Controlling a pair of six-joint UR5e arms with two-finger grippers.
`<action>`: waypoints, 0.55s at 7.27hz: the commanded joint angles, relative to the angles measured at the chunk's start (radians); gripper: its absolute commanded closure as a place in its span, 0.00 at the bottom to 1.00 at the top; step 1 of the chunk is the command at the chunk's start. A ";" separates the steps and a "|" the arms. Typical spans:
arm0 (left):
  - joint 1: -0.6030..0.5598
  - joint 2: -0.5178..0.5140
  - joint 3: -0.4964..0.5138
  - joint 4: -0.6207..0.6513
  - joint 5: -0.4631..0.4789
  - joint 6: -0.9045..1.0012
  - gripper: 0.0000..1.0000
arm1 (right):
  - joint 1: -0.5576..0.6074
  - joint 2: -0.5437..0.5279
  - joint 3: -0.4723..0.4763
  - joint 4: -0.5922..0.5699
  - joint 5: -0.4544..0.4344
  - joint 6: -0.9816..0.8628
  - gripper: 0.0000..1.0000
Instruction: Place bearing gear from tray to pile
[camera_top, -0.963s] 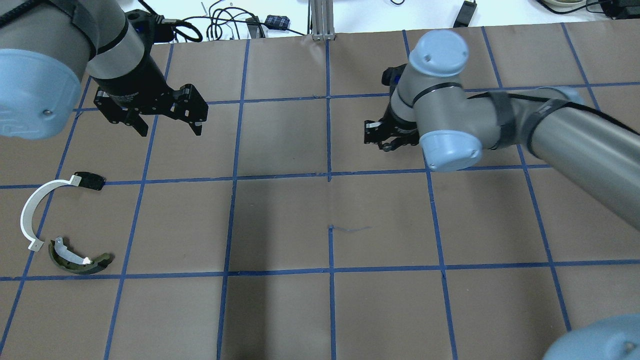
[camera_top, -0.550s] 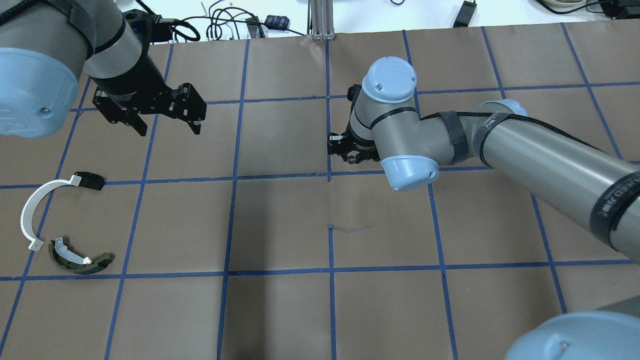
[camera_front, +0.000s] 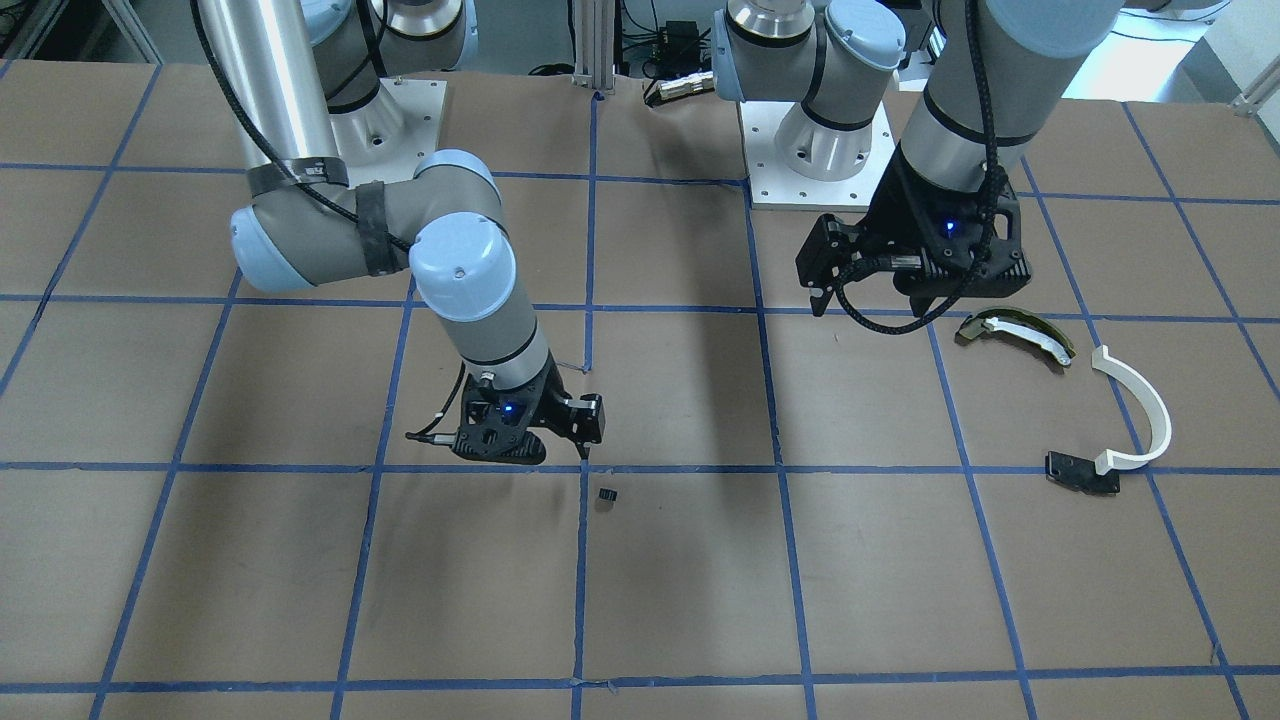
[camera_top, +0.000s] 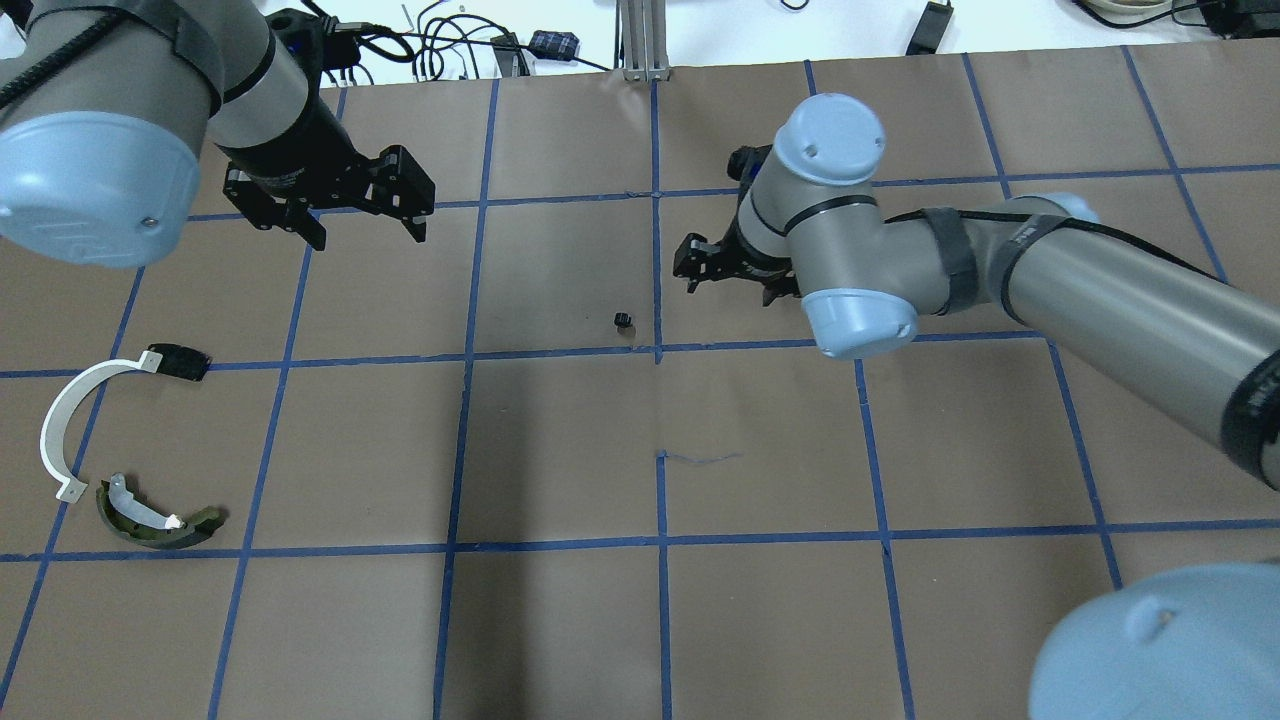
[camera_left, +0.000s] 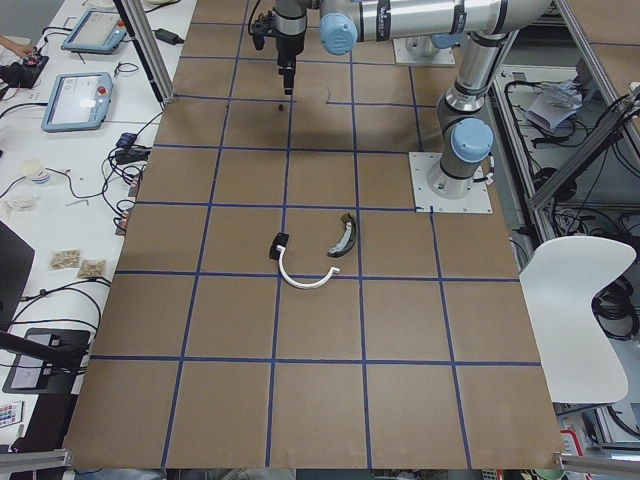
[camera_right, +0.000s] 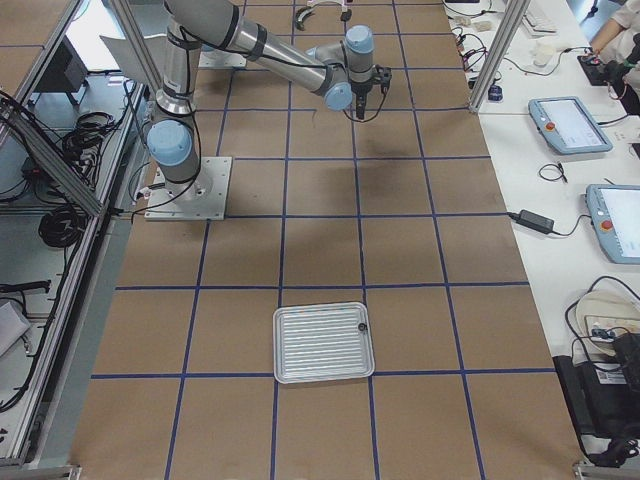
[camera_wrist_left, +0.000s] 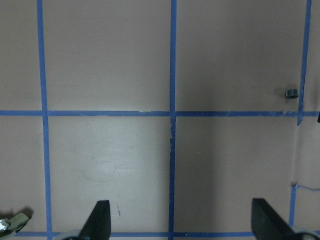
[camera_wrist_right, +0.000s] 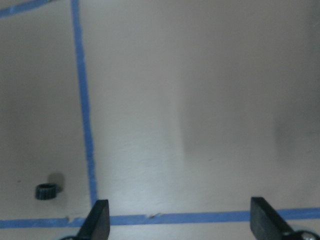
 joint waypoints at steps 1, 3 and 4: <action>-0.056 -0.064 0.018 0.069 -0.001 -0.038 0.00 | -0.244 -0.046 0.002 0.043 -0.026 -0.408 0.00; -0.091 -0.150 0.045 0.144 -0.004 -0.054 0.00 | -0.514 -0.046 0.000 0.041 -0.069 -0.795 0.00; -0.108 -0.205 0.076 0.179 -0.004 -0.054 0.00 | -0.624 -0.046 -0.010 0.044 -0.059 -0.894 0.00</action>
